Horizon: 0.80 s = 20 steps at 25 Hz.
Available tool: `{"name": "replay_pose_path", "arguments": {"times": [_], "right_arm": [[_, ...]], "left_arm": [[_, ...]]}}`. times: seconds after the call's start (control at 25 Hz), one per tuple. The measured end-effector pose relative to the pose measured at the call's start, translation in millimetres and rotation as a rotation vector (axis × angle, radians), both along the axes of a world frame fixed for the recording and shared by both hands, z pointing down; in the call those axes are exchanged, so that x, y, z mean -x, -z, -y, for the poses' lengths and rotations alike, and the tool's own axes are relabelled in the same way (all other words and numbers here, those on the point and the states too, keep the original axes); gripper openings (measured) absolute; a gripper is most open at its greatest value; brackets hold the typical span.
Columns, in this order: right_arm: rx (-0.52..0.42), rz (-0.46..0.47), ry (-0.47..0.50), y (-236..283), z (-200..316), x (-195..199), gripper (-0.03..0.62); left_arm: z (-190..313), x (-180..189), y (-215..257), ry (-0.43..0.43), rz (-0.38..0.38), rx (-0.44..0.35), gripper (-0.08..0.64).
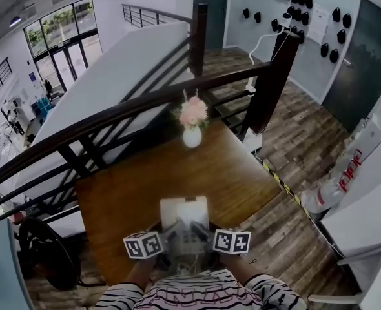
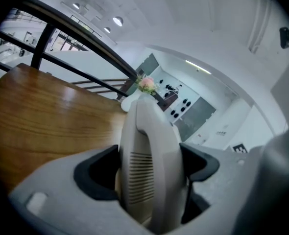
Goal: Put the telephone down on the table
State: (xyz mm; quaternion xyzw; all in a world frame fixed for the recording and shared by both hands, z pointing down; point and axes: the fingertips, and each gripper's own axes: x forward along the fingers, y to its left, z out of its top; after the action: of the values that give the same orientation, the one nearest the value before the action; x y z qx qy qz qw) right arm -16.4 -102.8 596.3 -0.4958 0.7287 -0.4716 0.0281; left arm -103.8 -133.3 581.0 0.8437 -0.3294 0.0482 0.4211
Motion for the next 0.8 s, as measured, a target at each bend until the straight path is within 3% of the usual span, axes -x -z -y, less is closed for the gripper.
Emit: {"name": "replay_pose_path", "arguments": {"times": [0.32,0.8], "right_arm": [[0.028,0.002,0.042,-13.1,81.7,-15.9,0.277],[0.069,-0.051,0.216,-43.0,209.5,-73.6,0.281]], "left_arm": [[79.4,-16.0,-12.6,0.042,0.004,0.027,0.382],[191.5,-69.2,-48.8,0.217,-0.018,0.075,0.382]]}}
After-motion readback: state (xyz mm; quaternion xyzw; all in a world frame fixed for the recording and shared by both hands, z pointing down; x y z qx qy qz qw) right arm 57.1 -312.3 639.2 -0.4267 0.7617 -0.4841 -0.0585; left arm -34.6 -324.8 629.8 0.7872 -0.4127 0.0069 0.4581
